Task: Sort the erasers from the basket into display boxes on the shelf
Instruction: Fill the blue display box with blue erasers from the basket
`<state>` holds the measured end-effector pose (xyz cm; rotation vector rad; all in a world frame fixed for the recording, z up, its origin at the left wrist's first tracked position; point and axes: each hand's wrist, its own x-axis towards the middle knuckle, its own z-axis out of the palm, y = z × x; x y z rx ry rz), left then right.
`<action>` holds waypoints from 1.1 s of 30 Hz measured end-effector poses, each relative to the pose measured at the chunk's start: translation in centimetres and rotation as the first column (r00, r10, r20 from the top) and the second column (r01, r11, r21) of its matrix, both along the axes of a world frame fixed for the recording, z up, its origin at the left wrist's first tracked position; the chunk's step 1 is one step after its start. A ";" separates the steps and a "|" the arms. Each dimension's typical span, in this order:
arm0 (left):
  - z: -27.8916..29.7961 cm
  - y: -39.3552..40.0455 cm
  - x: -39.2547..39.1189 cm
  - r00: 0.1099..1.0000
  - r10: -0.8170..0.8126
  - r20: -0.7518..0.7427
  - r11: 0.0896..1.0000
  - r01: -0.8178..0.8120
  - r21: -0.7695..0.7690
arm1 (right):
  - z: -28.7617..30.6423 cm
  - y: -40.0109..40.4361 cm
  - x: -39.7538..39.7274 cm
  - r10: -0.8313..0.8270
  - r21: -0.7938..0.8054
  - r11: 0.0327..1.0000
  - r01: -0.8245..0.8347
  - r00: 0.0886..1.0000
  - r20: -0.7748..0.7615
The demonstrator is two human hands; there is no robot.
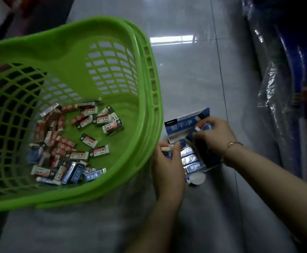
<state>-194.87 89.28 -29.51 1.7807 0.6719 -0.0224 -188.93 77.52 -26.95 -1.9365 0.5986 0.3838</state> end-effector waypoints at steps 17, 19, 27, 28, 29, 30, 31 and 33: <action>-2.3 0.6 -1.5 0.999 0.050 0.008 0.999 -0.050 0.008 | -3.1 1.8 -0.9 0.346 -0.428 0.849 -0.309 0.938 0.009; -2.3 0.6 -1.6 0.999 0.050 0.004 0.999 -0.050 0.003 | -3.1 1.8 -0.9 0.376 -0.459 0.824 -0.333 0.927 0.003; -1.7 0.3 -1.7 0.998 0.054 0.009 0.998 -0.054 -0.031 | -2.1 1.5 -0.6 0.455 -0.470 0.762 -0.444 0.885 -0.099; -1.5 0.3 -1.8 0.999 0.046 0.023 0.999 -0.045 -0.024 | -1.6 1.1 -0.5 0.447 -0.458 0.770 -0.444 0.888 -0.108; -1.2 0.3 -1.9 0.998 0.035 0.043 0.999 -0.034 -0.021 | -1.0 0.6 -0.3 0.429 -0.416 0.802 -0.429 0.898 -0.099; -1.0 0.3 -1.9 0.998 0.028 0.063 0.999 -0.026 -0.029 | -0.3 0.0 -0.1 0.397 -0.314 0.859 -0.405 0.913 -0.093; -0.8 0.3 -1.9 0.997 0.030 0.071 0.998 -0.026 -0.051 | 0.5 -0.7 -0.1 0.365 -0.156 0.913 -0.378 0.925 -0.107; -0.2 -0.1 -1.6 0.997 0.063 0.041 0.990 -0.057 -0.125 | 2.0 -1.7 -0.4 0.368 0.138 0.928 -0.345 0.908 -0.202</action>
